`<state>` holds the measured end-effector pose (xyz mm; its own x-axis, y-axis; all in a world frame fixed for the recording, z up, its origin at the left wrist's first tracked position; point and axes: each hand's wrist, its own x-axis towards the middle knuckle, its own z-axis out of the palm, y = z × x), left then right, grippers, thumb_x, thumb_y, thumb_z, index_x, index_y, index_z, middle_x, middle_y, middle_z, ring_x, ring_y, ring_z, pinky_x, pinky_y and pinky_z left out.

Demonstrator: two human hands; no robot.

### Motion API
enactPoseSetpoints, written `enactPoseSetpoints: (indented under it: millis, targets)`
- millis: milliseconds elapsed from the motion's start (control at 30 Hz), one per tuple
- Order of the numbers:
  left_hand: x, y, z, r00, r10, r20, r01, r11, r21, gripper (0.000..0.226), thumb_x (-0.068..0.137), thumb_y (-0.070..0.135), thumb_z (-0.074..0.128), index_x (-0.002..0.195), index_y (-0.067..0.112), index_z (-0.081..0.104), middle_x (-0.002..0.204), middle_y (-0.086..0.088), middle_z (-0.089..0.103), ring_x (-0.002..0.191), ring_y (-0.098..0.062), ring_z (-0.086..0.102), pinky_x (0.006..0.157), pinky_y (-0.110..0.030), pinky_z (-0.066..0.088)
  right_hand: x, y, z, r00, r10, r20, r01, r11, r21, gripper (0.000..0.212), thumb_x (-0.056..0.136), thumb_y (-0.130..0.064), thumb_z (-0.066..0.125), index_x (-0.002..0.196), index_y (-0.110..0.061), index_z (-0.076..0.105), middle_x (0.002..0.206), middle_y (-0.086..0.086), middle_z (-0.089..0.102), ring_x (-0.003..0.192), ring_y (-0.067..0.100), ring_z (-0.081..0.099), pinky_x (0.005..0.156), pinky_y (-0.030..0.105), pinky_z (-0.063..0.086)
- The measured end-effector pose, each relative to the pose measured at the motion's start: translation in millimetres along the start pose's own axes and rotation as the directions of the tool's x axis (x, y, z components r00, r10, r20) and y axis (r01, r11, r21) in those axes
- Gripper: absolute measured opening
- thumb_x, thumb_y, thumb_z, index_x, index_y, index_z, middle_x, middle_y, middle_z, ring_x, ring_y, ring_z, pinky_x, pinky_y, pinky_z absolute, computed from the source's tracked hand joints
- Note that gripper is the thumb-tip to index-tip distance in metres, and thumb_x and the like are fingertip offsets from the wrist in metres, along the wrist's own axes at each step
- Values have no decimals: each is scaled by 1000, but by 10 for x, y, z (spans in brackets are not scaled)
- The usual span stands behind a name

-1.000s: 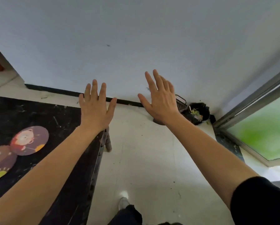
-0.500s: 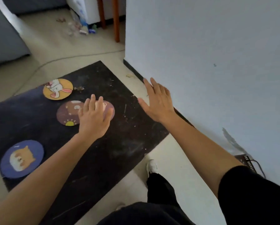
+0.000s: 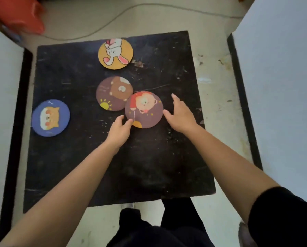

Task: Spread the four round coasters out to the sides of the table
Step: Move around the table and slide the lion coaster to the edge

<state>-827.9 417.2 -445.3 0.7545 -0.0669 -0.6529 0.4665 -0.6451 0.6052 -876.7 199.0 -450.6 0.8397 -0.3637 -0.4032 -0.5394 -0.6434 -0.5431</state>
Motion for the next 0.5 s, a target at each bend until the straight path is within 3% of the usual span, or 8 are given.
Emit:
enactPoseSetpoints:
  millis: [100, 200, 267, 367, 433, 500]
  targets:
    - [202, -41, 191, 987, -154, -47, 140, 964, -226, 65, 92, 42, 53, 149, 20, 29, 142, -1, 44, 121, -17, 45, 107, -46, 38, 328, 81, 237, 998, 18, 64, -24, 996, 89, 74, 93, -39, 60, 154, -23, 22, 153, 8, 40, 135, 27, 46, 106, 46, 43]
    - [386, -71, 342, 971, -215, -101, 160, 908, -386, 66, 89, 39, 56, 147, 18, 32, 119, 6, 52, 104, -13, 51, 99, -43, 45, 628, 119, 410, 997, -5, 72, -5, 991, 131, 72, 91, -37, 62, 152, -19, 28, 142, 6, 51, 124, 24, 54, 100, 41, 48]
    - [459, -82, 398, 964, -244, -106, 165, 861, -481, 65, 87, 37, 57, 145, 17, 35, 123, 3, 54, 101, -11, 54, 91, -38, 48, 779, 135, 483, 995, 40, 88, -57, 979, 195, 71, 88, -38, 65, 149, -17, 35, 133, 4, 57, 115, 20, 59, 91, 34, 50]
    - [466, -166, 421, 951, -289, -111, 197, 841, -505, 61, 88, 37, 59, 142, 16, 39, 127, 0, 53, 106, -16, 54, 84, -35, 49, 782, 194, 565, 993, 68, 99, -91, 966, 242, 59, 89, -40, 65, 141, -19, 47, 118, -3, 63, 106, 14, 60, 77, 25, 46]
    - [402, -275, 433, 951, -289, -112, 209, 866, -455, 49, 88, 32, 61, 132, 13, 50, 113, 1, 61, 97, -13, 57, 80, -32, 49, 649, 244, 614, 987, 56, 153, -93, 965, 247, 45, 92, -39, 61, 134, -22, 54, 102, -8, 61, 100, 13, 61, 72, 25, 47]
    - [305, -383, 446, 953, -271, -132, 204, 903, -379, 32, 88, 22, 63, 119, 14, 60, 101, 0, 66, 90, -12, 61, 76, -30, 51, 477, 282, 637, 967, 71, 245, -133, 960, 245, 37, 94, -35, 60, 129, -22, 58, 102, -7, 62, 99, 15, 62, 75, 30, 51]
